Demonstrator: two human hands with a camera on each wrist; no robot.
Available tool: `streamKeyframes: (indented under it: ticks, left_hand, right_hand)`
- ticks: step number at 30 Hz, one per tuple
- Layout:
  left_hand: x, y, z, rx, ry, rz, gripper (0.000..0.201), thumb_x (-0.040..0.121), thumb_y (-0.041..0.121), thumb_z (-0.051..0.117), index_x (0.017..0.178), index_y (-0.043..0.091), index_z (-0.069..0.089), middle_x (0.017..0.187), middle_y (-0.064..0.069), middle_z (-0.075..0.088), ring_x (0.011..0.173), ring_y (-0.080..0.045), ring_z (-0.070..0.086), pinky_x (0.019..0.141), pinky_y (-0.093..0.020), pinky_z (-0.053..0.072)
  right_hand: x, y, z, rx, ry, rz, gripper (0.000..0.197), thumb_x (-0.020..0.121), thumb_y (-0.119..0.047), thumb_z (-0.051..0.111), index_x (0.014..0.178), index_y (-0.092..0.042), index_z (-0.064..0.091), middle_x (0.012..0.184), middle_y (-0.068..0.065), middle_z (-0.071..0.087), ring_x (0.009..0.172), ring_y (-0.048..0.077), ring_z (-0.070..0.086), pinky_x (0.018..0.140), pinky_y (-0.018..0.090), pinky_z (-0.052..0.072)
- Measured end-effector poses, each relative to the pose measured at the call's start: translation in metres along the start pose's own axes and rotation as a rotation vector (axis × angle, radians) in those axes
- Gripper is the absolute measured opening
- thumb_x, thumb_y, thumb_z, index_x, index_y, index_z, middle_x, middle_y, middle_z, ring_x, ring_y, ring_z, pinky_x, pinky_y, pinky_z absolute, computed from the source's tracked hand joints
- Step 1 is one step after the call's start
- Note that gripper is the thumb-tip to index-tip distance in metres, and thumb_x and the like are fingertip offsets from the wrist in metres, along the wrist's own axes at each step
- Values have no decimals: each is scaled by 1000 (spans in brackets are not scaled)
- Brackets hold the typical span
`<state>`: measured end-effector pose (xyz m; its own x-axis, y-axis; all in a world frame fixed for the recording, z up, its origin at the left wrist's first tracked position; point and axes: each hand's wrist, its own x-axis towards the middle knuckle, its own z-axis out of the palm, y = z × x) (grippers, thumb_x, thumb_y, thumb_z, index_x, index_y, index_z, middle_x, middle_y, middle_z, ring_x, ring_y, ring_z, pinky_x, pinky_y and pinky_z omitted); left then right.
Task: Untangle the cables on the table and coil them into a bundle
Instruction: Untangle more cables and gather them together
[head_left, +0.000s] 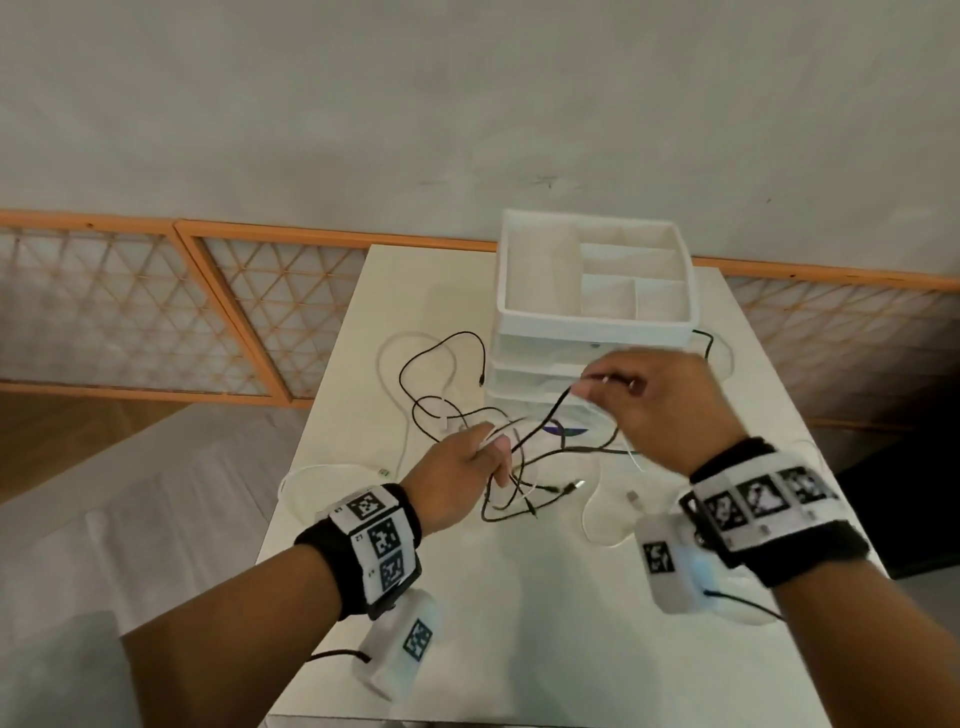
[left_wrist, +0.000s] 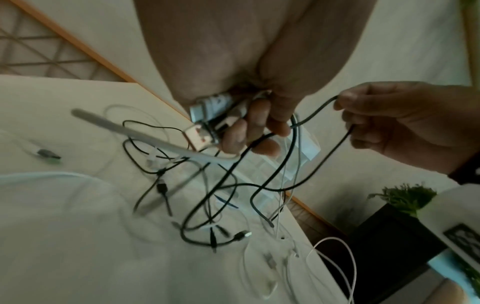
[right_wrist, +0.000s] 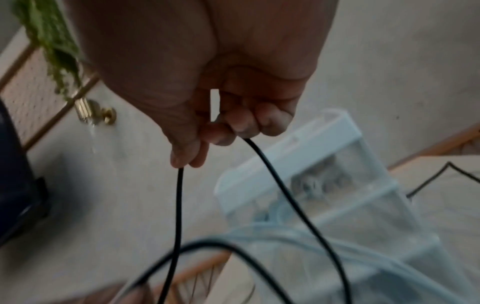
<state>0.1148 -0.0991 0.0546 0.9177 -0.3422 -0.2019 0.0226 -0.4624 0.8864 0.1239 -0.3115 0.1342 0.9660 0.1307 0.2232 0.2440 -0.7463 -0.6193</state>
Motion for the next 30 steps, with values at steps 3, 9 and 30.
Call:
streamKeyframes:
  ticks: [3,9,30]
  left_hand:
    - [7,3,0,-115,34,-11,31,105,31,36,82,13,46,64,10,58,42,-8,34,43,-20,29]
    - [11,-16,-8,-88,20,-131,32,105,26,36,83,8,52,65,-3,53,40,-4,38,48,-25,28]
    - [14,-15,-52,-308,235,-289,25,103,28,42,82,16,39,56,2,28,44,-12,28,40,-23,33]
  right_hand:
    - [11,6,-39,85,283,73,8,88,-30,72,87,-23,76,72,-10,69,65,0,59,59,5,40]
    - [15,27,-75,147,638,127,14,91,-33,67,95,-20,73,68,-14,59,56,-7,51,57,4,37]
    - [23,76,-77,-93,462,566,37,102,-39,40,120,-22,68,104,3,65,95,25,56,83,27,39]
